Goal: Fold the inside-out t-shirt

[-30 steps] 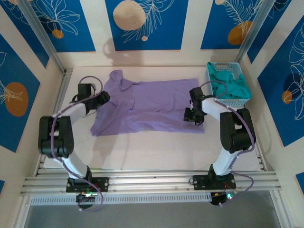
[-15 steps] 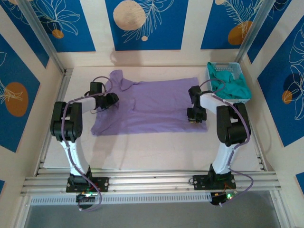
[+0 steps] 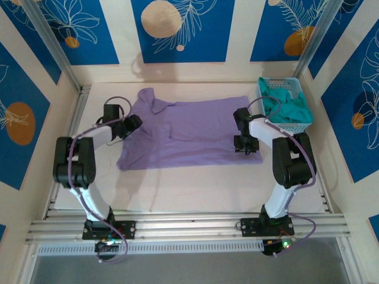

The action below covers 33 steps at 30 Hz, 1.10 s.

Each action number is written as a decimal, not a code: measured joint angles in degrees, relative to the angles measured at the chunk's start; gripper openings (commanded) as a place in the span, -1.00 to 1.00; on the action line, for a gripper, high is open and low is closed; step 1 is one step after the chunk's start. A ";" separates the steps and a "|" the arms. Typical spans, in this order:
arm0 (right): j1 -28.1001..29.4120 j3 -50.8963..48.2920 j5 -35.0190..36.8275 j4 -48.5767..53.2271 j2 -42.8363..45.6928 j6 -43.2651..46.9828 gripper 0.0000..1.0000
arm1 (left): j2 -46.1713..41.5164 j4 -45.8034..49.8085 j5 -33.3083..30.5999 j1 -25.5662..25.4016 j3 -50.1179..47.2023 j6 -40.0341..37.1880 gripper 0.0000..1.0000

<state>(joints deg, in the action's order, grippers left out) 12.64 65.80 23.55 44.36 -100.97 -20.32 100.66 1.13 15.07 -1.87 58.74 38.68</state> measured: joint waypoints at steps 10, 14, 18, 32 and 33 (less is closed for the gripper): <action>-2.91 0.04 -0.46 -1.16 -3.93 0.20 -0.26 | -19.45 3.45 4.39 -3.61 -21.42 -0.17 0.23; -1.75 0.48 -0.07 0.07 -4.07 0.15 -0.33 | -21.44 6.84 4.37 -3.63 -26.82 -0.66 0.17; -0.28 -0.52 0.28 1.90 -3.39 -0.79 -0.34 | -26.56 7.80 3.72 -3.63 -30.88 -0.94 0.14; 3.10 -9.90 -4.22 1.09 15.80 -6.43 0.01 | -46.16 24.15 -5.16 -3.50 -29.35 3.78 0.30; 1.86 -8.41 -4.68 -0.79 15.65 -6.05 0.02 | -42.27 23.06 -5.79 -3.50 -26.03 2.93 0.31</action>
<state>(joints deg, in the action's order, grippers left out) 14.50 57.39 18.87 43.57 -85.32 -26.37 58.39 24.18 9.28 -5.37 32.71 41.60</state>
